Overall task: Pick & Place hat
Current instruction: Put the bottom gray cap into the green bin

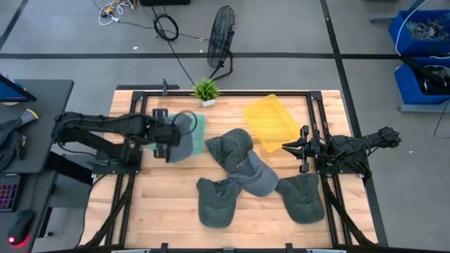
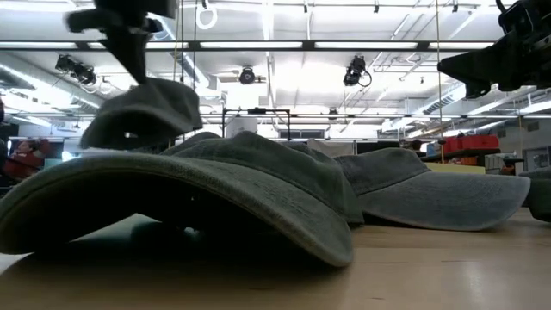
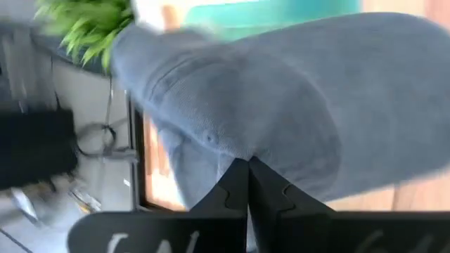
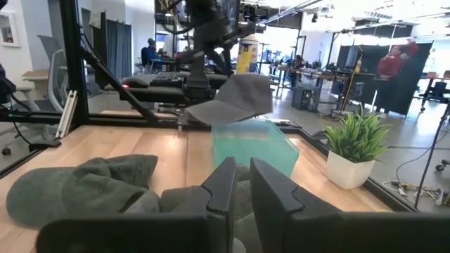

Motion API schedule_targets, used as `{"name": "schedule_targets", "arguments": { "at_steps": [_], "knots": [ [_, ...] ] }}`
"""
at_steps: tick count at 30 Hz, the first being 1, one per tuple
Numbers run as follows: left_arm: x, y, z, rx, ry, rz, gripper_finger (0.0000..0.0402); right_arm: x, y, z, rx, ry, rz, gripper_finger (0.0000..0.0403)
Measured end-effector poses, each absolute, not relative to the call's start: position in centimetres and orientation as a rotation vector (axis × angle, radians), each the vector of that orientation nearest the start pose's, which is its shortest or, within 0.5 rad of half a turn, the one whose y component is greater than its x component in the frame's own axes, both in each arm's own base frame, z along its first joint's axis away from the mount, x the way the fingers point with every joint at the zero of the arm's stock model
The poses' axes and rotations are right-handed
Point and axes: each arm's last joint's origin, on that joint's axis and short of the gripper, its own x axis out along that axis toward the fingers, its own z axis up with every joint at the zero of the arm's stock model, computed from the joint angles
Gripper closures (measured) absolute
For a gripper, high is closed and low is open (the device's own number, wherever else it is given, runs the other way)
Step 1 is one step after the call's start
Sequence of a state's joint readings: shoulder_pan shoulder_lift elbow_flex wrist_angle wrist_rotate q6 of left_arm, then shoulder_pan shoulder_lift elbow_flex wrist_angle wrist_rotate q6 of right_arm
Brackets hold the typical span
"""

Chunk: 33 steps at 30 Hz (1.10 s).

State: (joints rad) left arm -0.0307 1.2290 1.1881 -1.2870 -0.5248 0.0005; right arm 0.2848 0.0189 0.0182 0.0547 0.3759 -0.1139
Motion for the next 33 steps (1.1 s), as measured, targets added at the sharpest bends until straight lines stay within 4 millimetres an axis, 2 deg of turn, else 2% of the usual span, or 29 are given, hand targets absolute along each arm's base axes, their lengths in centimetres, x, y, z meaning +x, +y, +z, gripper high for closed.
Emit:
{"name": "schedule_targets", "arguments": {
  "at_steps": [2, 6, 10, 15, 18, 25, 29, 33],
  "knots": [
    [20.6, 2.1, 31.1, 0.258, 1.253, 0.530, 0.0400, 9.5, 1.7, 17.3, -0.096, -0.046, -0.094, 0.0357],
    [20.8, 4.4, 31.1, -0.099, 1.115, 0.814, 0.0400, 9.5, 1.7, 17.4, -0.095, -0.046, -0.093, 0.0357],
    [20.5, 5.3, 30.6, -0.224, 1.156, 0.866, 0.0400, 9.5, 1.7, 17.4, -0.093, -0.046, -0.094, 0.0357],
    [20.2, 5.2, 30.5, -0.414, 1.137, 0.911, 0.0400, 9.5, 1.7, 17.4, -0.096, -0.046, -0.094, 0.0357],
    [20.1, 5.2, 30.3, -0.466, 1.116, 0.950, 0.0399, 9.5, 1.7, 17.3, -0.096, -0.046, -0.094, 0.0357],
    [21.2, 5.5, 26.5, -0.564, 0.969, 1.021, 0.0399, 9.5, 1.7, 17.3, -0.109, -0.045, -0.094, 0.0357],
    [22.2, 5.7, 25.3, -0.599, 0.848, 0.993, 0.0399, 9.5, 1.7, 17.3, -0.122, -0.044, -0.094, 0.0357],
    [21.8, 5.6, 23.8, -0.597, 0.866, 1.010, 0.0399, 9.5, 1.7, 17.4, -0.122, -0.045, -0.094, 0.0357]
  ]
}}
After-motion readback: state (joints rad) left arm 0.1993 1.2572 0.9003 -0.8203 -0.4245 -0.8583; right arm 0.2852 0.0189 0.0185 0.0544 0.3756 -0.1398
